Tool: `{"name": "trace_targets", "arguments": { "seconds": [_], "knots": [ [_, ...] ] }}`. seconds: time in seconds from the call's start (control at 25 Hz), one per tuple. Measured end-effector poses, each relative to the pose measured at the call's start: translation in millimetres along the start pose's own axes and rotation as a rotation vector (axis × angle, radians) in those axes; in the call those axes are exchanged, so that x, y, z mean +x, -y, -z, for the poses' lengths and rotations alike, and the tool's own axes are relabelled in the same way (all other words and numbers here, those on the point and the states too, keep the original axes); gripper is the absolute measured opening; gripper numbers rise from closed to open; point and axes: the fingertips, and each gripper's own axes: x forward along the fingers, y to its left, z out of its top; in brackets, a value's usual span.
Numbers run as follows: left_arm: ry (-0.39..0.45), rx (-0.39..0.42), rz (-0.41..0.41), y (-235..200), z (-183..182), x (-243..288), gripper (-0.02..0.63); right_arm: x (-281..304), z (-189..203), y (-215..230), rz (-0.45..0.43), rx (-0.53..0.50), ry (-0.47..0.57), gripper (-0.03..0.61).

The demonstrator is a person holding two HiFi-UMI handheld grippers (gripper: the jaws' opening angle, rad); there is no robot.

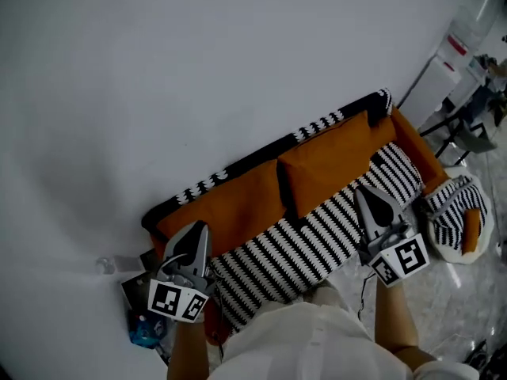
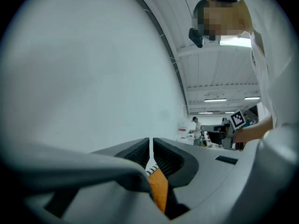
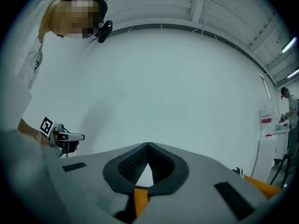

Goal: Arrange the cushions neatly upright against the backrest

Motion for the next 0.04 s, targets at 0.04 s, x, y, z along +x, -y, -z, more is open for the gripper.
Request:
{"name": "trace_targets", "arguments": {
  "seconds": [0.04],
  "knots": [
    [-0.005, 0.012, 0.035, 8.7, 1.0, 9.7, 0.044, -10.0, 1.7, 3.9, 0.017, -0.002, 0.0, 0.017]
  ]
}}
